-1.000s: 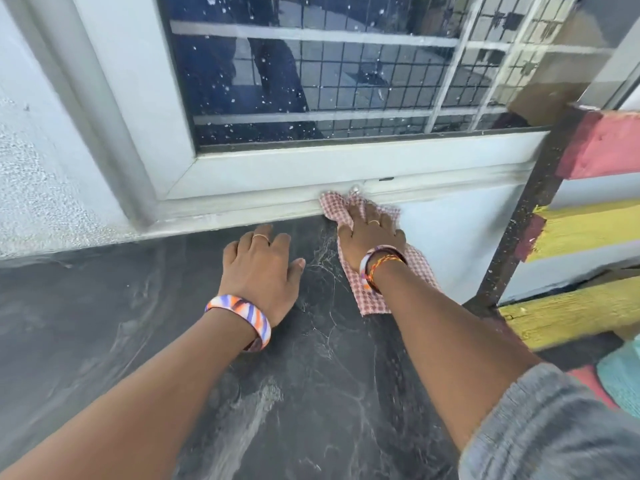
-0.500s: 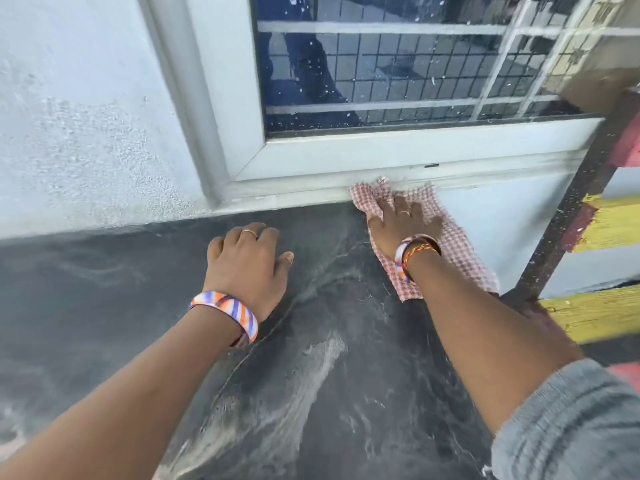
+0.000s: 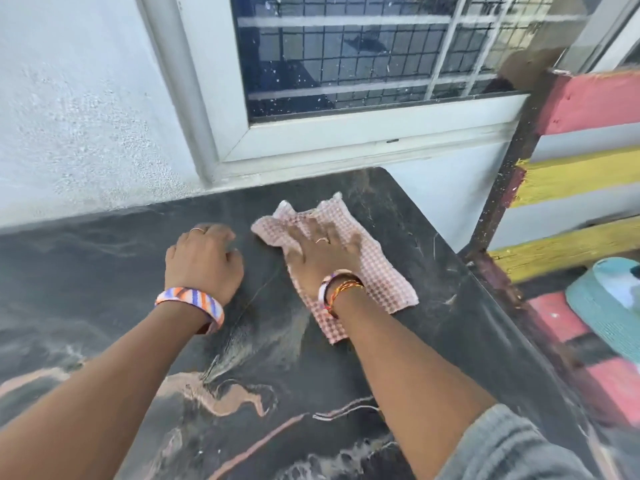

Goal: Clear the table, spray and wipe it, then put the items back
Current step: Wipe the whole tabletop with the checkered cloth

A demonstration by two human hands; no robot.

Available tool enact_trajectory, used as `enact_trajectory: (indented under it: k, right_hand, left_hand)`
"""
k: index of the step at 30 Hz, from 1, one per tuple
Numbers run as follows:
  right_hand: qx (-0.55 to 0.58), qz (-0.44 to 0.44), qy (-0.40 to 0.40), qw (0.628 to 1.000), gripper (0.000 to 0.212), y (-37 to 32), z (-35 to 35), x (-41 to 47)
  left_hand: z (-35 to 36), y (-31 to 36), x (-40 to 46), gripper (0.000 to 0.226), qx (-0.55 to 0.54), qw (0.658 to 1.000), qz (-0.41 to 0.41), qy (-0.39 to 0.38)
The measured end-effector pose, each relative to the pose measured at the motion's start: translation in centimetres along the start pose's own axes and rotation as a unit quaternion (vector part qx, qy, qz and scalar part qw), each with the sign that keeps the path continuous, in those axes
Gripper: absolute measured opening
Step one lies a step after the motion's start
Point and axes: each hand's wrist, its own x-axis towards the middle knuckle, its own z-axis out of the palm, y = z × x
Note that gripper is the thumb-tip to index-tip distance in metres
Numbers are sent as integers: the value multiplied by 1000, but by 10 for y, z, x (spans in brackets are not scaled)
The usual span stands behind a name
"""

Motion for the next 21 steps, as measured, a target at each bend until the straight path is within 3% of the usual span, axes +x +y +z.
enact_trajectory:
  k: [3, 6, 9, 14, 21]
  right_hand:
    - [-10, 195, 8, 981, 52, 88, -21, -19]
    - [19, 357, 23, 933, 52, 139, -33, -64]
    - [23, 425, 43, 904, 54, 141, -31, -97]
    - [-2, 387, 37, 921, 55, 89, -14, -101]
    - [-42, 121, -1, 992, 55, -73, 28, -76]
  left_hand:
    - [12, 27, -8, 32, -2, 995, 94, -42]
    - [20, 43, -18, 31, -5, 982, 174, -72]
    - [17, 37, -24, 32, -3, 975, 209, -79]
    - [-5, -11, -22, 33, 0, 982, 180, -61]
    - [-28, -83, -32, 31, 12, 991, 125, -36]
